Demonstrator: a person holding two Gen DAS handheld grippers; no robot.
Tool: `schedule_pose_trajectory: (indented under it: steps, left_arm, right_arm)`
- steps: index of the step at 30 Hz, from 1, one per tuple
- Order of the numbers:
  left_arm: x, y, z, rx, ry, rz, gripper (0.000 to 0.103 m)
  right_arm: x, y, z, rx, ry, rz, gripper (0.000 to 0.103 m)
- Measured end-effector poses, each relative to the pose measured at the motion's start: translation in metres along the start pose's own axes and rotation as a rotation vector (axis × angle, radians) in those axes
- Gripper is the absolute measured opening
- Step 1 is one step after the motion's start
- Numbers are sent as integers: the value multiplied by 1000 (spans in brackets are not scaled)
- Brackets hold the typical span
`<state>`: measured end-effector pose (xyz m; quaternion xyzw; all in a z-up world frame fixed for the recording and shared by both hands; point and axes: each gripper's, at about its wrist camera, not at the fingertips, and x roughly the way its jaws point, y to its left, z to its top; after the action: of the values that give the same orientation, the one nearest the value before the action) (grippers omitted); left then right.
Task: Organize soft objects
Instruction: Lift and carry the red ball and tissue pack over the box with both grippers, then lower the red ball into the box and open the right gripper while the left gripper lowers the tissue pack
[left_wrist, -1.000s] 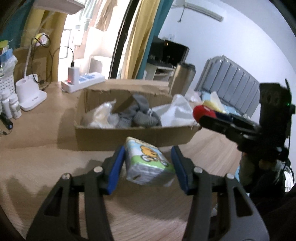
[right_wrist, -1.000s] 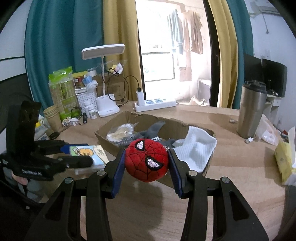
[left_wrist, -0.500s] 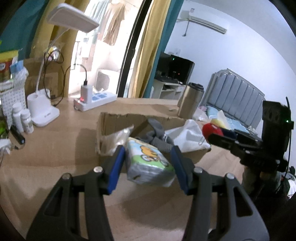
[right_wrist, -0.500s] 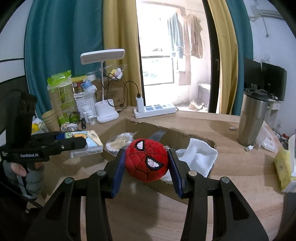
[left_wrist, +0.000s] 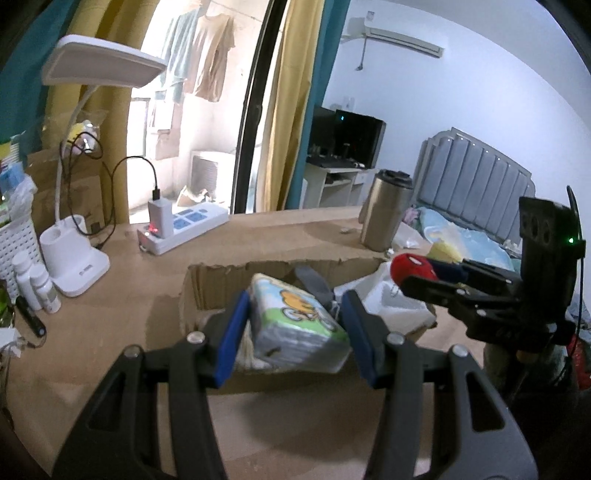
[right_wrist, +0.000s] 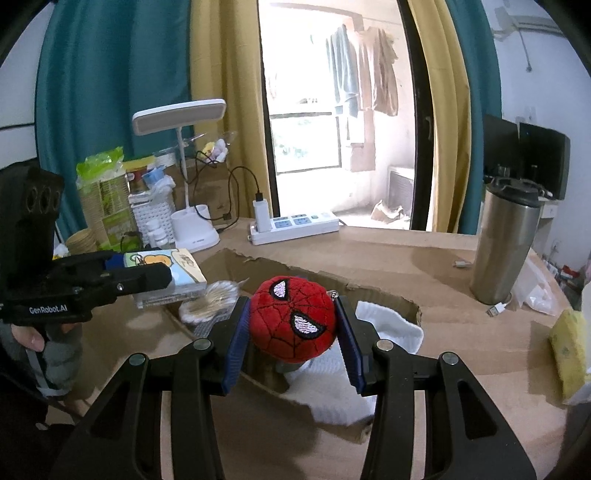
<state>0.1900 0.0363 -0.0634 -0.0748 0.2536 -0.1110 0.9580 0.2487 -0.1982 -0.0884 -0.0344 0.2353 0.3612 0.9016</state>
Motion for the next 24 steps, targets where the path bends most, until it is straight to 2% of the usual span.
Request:
schedule_pose_trajectory:
  steps: [10,13,17,24]
  left_arm:
    - [39,-2,15,-5,29,14,53]
    - [50,0,18,-9,39,25,53]
    - [68,2,19,-10,62,36,53]
    - [77,1,18,-12,79,23,53]
  right_arm:
    - [22,-14,5,23,-4,55,48]
    - [26,-11,7,-11,1,25,48]
    - [29,-11,7,-23,0,34,48]
    - [36,-18,4,-2,22,32,48]
